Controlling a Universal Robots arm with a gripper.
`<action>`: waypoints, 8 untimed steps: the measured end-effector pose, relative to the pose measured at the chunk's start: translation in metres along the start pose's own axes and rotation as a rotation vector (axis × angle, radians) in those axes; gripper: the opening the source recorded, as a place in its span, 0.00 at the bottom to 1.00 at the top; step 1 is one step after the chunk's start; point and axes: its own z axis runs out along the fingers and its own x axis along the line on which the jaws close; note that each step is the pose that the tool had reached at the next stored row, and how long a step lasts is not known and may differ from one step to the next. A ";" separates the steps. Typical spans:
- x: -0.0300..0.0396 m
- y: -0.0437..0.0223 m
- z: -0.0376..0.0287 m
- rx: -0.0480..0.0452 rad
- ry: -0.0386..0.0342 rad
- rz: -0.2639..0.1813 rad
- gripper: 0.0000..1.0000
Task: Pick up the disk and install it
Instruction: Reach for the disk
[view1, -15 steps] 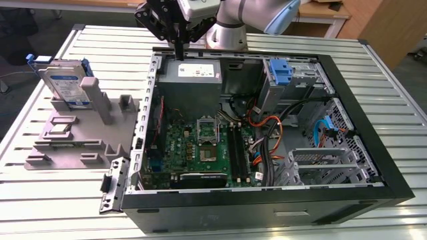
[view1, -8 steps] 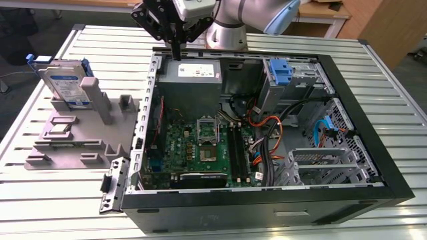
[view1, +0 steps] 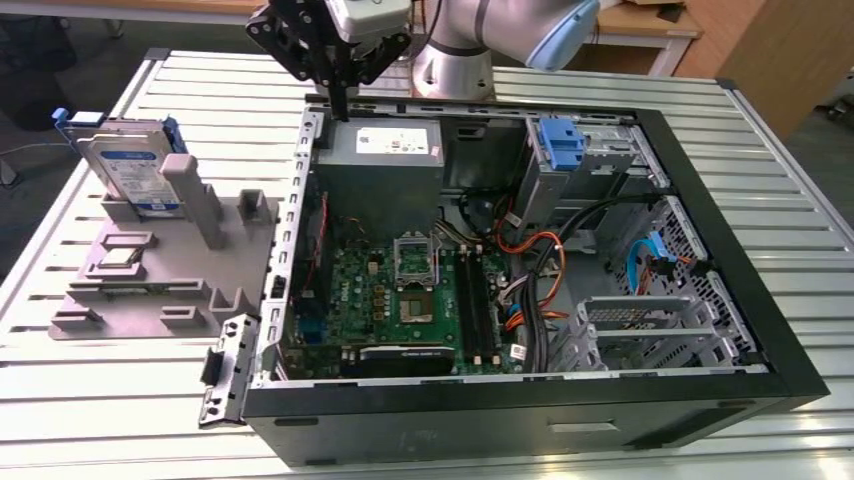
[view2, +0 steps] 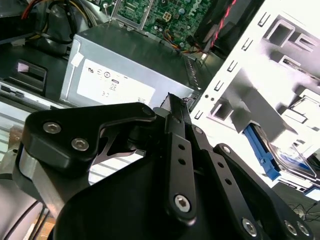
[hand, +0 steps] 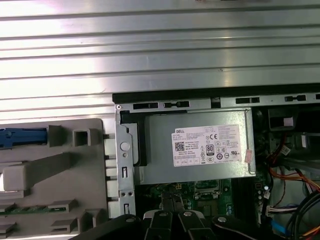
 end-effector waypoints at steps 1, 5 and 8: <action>0.0019 -0.0001 0.0000 0.0000 -0.0001 0.000 0.10; 0.0088 -0.0007 0.0001 -0.0001 -0.0003 0.000 0.10; 0.0129 -0.0010 0.0000 0.0000 -0.0004 0.000 0.10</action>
